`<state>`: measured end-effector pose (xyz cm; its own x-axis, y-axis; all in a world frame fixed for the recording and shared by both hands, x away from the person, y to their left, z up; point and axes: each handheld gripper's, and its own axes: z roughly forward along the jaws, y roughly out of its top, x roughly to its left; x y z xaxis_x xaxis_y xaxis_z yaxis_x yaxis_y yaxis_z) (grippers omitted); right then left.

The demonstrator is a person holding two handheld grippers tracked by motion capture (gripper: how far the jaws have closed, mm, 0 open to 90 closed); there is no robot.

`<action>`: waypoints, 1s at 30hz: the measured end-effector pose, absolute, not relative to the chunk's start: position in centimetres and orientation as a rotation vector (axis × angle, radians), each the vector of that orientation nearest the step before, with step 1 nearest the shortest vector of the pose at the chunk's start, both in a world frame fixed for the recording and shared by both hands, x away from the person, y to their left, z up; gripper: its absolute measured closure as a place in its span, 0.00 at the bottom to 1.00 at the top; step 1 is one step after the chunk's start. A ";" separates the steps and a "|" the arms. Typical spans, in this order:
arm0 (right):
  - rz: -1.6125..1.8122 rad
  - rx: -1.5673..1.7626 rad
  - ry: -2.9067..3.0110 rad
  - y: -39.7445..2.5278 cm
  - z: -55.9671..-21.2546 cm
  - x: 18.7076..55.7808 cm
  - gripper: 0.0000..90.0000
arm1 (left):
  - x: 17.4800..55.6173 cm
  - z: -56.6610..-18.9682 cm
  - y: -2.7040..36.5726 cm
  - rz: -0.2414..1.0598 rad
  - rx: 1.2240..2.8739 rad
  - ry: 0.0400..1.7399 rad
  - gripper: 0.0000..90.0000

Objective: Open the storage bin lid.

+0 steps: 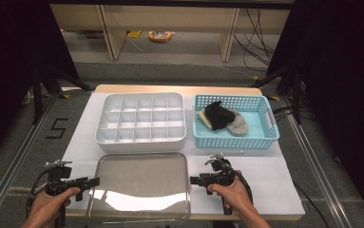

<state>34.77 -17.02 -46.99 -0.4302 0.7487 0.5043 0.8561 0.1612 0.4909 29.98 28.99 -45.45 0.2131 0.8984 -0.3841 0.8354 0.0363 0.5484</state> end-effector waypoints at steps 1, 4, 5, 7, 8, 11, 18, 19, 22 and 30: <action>-1.140 -1.549 -2.321 -17.4 -46.9 35.0 0.50 | 29.9 -45.3 28.7 0.115 1.797 1.605 0.48; -1.182 -1.540 -2.310 -17.9 -46.4 35.0 0.47 | 29.7 -45.0 27.8 0.099 1.813 1.568 0.47; -1.185 -1.522 -2.328 -18.0 -46.2 35.0 0.46 | 29.7 -45.0 27.5 0.087 1.809 1.556 0.47; -1.201 -1.523 -2.359 -18.3 -45.9 35.0 0.44 | 29.5 -45.0 26.8 0.067 1.813 1.531 0.45; -1.201 -1.519 -2.370 -18.4 -45.7 35.0 0.42 | 29.4 -45.0 26.4 0.061 1.805 1.521 0.44; -1.229 -1.523 -2.390 -18.8 -45.4 35.1 0.40 | 28.9 -44.9 25.3 0.055 1.848 1.464 0.41; -1.352 -1.515 -2.417 -19.9 -44.1 35.6 0.29 | 28.3 -45.3 22.8 0.020 1.892 1.379 0.36; -1.359 -1.525 -2.423 -20.1 -43.9 35.7 0.28 | 28.3 -45.3 22.4 0.023 1.904 1.364 0.35; -1.402 -1.539 -2.416 -20.5 -43.3 36.1 0.28 | 28.2 -45.6 21.3 0.020 1.924 1.331 0.34; -1.427 -1.578 -2.457 -21.4 -42.3 37.4 0.33 | 28.1 -46.0 18.6 0.009 1.998 1.237 0.30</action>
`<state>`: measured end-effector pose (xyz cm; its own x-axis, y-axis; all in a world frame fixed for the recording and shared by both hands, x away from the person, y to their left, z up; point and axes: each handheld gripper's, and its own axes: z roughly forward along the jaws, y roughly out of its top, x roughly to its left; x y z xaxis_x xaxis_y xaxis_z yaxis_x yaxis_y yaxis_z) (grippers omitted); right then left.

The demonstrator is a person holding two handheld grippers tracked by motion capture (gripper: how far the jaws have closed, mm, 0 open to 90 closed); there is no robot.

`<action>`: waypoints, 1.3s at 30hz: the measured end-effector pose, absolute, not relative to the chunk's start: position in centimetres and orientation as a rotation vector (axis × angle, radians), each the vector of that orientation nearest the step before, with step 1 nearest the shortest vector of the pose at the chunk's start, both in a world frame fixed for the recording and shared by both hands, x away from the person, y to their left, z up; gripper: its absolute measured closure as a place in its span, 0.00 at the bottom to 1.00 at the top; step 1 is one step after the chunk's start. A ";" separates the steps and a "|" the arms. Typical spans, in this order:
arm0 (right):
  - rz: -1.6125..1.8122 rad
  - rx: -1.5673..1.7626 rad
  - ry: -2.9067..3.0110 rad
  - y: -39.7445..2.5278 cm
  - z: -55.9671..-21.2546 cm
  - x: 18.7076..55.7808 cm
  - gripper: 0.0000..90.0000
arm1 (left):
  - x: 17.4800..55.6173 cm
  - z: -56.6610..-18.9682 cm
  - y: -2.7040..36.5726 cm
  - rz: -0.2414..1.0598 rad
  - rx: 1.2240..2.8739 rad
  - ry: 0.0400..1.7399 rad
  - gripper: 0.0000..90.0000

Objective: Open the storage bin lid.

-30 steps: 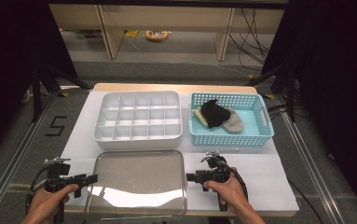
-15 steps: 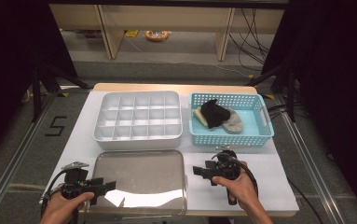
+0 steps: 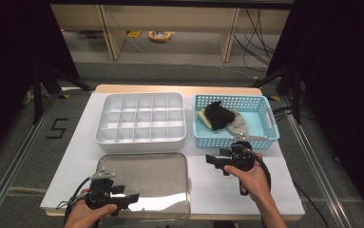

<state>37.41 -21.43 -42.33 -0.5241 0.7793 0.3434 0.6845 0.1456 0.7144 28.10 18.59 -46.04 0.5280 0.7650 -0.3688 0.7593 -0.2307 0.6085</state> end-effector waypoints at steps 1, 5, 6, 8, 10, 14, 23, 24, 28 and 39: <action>1.335 1.529 2.291 -21.3 -42.0 37.3 0.33 | 28.2 -46.0 18.3 -0.002 2.010 1.213 0.29; 1.307 1.474 2.260 -21.5 -41.7 38.3 0.34 | 28.5 -46.1 17.3 0.041 2.004 1.167 0.29; 1.298 1.480 2.252 -21.5 -41.7 38.5 0.34 | 28.4 -46.2 16.9 0.047 1.990 1.175 0.28; 1.298 1.504 2.251 -21.3 -41.5 38.9 0.34 | 28.3 -46.2 16.7 0.068 2.025 1.165 0.27; 1.284 1.504 2.256 -21.2 -41.3 39.3 0.34 | 28.3 -46.2 16.6 0.074 2.038 1.153 0.27; 1.273 1.453 2.247 -21.4 -41.0 40.5 0.34 | 28.1 -46.0 16.6 0.112 2.061 1.137 0.25; 1.277 1.426 2.222 -21.6 -40.2 42.6 0.34 | 27.9 -45.6 16.4 0.157 2.075 1.118 0.22; 1.288 1.485 2.193 -21.4 -40.0 42.8 0.34 | 27.9 -45.6 16.3 0.175 2.074 1.127 0.20; 1.273 1.461 2.193 -21.8 -40.1 43.7 0.34 | 27.9 -45.8 16.3 0.147 2.059 1.136 0.20; 1.259 1.458 2.202 -21.5 -40.5 44.6 0.33 | 28.0 -45.8 16.4 0.184 2.074 1.125 0.21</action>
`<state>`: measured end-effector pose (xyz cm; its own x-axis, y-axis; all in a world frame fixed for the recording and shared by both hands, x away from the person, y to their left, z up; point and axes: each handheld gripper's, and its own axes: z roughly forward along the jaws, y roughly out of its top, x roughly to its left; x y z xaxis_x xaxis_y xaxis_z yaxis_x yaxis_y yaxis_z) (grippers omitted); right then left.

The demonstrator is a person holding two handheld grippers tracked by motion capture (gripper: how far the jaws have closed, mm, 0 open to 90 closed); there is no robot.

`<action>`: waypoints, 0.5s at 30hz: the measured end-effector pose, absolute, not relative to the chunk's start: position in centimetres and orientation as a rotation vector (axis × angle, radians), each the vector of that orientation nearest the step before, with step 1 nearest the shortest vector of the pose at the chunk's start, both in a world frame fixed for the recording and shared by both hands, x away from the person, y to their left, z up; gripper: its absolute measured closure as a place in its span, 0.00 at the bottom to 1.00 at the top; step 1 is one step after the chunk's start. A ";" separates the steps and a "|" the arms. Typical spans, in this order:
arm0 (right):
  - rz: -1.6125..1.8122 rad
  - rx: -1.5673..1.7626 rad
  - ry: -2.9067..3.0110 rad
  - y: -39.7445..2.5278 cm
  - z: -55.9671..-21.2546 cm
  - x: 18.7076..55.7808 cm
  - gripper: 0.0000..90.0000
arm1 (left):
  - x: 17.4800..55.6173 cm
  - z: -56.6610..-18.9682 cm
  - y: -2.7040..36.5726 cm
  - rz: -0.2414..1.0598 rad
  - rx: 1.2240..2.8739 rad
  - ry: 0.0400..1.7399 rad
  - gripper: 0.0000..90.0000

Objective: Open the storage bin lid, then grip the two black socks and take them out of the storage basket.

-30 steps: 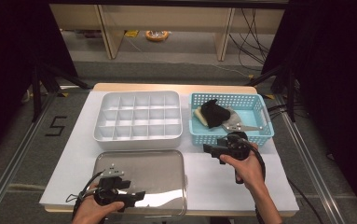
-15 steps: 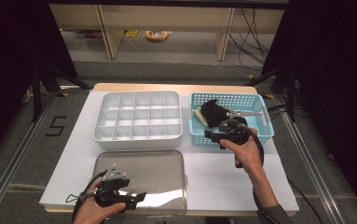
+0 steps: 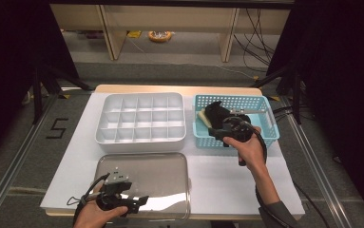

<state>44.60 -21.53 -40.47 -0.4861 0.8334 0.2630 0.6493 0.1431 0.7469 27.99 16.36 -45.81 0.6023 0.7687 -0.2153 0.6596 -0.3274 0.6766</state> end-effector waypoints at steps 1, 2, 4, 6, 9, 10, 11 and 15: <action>1.252 1.471 2.202 -21.4 -40.5 44.6 0.33 | 28.0 -45.8 16.4 0.191 2.079 1.127 0.21; 1.259 1.465 2.211 -21.4 -40.6 44.6 0.33 | 27.9 -45.7 16.4 0.185 2.072 1.127 0.21; 1.255 1.463 2.214 -21.3 -40.6 44.6 0.33 | 27.9 -45.8 16.5 0.183 2.079 1.112 0.21; 1.241 1.512 2.199 -21.2 -40.3 44.3 0.33 | 27.9 -45.8 16.4 0.186 2.069 1.116 0.21; 1.247 1.481 2.184 -21.4 -40.2 44.4 0.33 | 27.8 -45.8 16.3 0.159 2.048 1.127 0.21; 1.237 1.474 2.178 -21.5 -40.2 44.5 0.33 | 27.8 -45.7 16.5 0.173 2.072 1.105 0.21; 1.239 1.430 2.195 -21.8 -40.3 44.8 0.33 | 27.8 -45.7 16.6 0.188 2.076 1.099 0.21; 1.222 1.434 2.211 -21.8 -40.1 45.3 0.37 | 27.9 -45.6 16.6 0.196 2.067 1.104 0.21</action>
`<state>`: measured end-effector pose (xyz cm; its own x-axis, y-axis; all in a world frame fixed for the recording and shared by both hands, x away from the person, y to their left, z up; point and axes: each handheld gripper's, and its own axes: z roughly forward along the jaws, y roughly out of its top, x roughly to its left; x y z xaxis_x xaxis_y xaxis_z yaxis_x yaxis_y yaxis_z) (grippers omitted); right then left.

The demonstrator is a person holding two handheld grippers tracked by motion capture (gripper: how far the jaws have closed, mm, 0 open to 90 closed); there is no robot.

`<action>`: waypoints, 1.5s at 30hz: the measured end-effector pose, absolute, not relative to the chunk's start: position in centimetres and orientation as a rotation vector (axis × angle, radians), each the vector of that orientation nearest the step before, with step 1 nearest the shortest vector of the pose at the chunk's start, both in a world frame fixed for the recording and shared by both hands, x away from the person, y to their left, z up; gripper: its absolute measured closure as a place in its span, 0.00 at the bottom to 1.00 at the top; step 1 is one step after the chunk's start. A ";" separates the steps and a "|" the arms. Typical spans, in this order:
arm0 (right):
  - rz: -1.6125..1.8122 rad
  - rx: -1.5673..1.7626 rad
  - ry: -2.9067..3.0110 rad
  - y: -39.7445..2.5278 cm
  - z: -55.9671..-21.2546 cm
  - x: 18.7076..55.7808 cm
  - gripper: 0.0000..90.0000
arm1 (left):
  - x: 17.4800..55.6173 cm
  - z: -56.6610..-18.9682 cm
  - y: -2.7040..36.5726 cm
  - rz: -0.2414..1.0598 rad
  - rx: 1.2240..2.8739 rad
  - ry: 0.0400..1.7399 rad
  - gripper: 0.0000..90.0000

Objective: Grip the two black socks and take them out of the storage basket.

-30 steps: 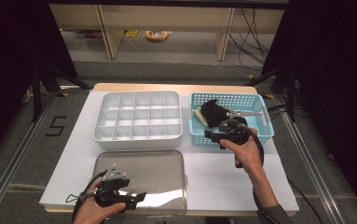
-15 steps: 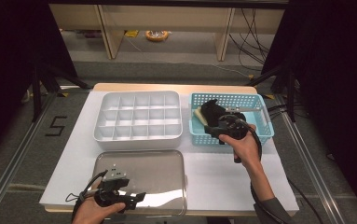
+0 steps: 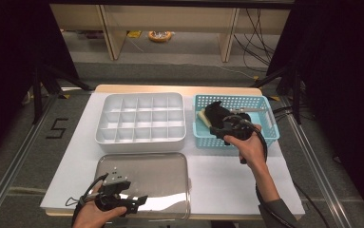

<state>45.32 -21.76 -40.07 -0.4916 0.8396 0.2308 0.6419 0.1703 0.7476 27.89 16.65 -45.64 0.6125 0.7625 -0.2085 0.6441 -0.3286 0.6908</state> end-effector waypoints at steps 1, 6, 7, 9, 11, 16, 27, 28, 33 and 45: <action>1.220 1.444 2.209 -21.7 -39.9 45.6 0.39 | 27.9 -45.6 16.8 0.199 2.072 1.100 0.21; 1.140 1.462 2.224 -21.1 -38.9 47.9 0.48 | 27.8 -45.6 16.9 0.203 2.063 1.101 0.21; 1.115 1.451 2.228 -21.0 -38.8 48.4 0.50 | 27.7 -45.6 17.0 0.199 2.074 1.094 0.21; 1.086 1.448 2.240 -20.5 -38.8 49.5 0.52 | 27.6 -45.6 16.9 0.203 2.057 1.097 0.21; 1.046 1.495 2.223 -19.8 -39.0 50.3 0.53 | 27.7 -45.5 17.0 0.197 2.070 1.087 0.21; 0.945 1.505 2.239 -18.8 -39.3 52.5 0.56 | 27.7 -45.6 17.0 0.195 2.037 1.105 0.21; 0.796 1.496 2.273 -17.8 -40.5 54.8 0.65 | 27.6 -45.5 17.0 0.208 2.052 1.102 0.21; 0.787 1.524 2.268 -17.7 -40.5 54.8 0.67 | 27.6 -45.5 17.0 0.198 2.044 1.100 0.21; 0.731 1.521 2.286 -17.8 -41.4 55.3 0.81 | 27.5 -45.4 17.0 0.209 2.071 1.088 0.21; 0.839 1.467 2.241 -19.2 -39.1 54.4 0.95 | 27.6 -45.5 17.1 0.199 2.043 1.109 0.21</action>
